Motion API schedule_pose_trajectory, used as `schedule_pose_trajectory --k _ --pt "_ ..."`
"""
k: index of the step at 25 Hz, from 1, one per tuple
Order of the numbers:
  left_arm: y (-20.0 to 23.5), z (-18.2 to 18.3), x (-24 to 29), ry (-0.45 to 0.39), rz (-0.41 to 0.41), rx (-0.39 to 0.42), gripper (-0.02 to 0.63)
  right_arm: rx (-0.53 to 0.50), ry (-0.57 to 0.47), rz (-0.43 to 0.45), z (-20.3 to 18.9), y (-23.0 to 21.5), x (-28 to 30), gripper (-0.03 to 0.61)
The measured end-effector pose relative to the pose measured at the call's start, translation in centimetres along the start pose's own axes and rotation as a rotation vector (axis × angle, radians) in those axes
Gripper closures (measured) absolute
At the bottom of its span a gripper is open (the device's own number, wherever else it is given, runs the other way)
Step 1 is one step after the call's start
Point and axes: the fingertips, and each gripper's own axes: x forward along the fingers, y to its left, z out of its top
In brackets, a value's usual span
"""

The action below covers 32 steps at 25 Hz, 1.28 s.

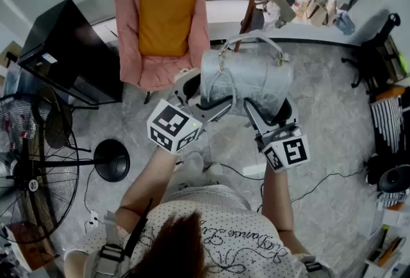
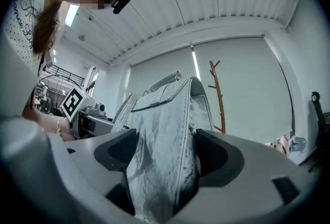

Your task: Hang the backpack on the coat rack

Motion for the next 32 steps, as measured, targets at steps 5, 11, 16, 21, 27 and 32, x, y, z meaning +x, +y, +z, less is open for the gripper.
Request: schedule_pose_trajectory --k 5,11,16,21,27,32 --pt "-2.2 -0.2 0.3 0.008 0.004 -0.001 0.239 0.008 0.002 0.0 0.1 -0.4 -2.2 0.206" --pt "-4.4 -0.1 1.1 0.005 0.01 0.007 0.238 0.048 -0.014 0.018 0.3 -1.5 -4.3 0.207" --pt "-5.4 -0.1 1.8 0.019 0.018 0.011 0.239 0.067 -0.026 0.026 0.2 -2.2 -5.3 0.21" --pt "-5.5 -0.2 2.5 0.021 0.027 0.01 0.239 0.073 -0.03 0.034 0.2 -2.9 -5.3 0.212" --pt "-4.2 -0.4 3.5 0.032 0.021 0.006 0.238 0.091 -0.026 0.033 -0.3 -3.9 -4.1 0.215" --pt "-1.4 -0.6 5.0 0.023 -0.002 -0.006 0.238 0.083 -0.022 0.015 -0.7 -5.1 -1.5 0.221"
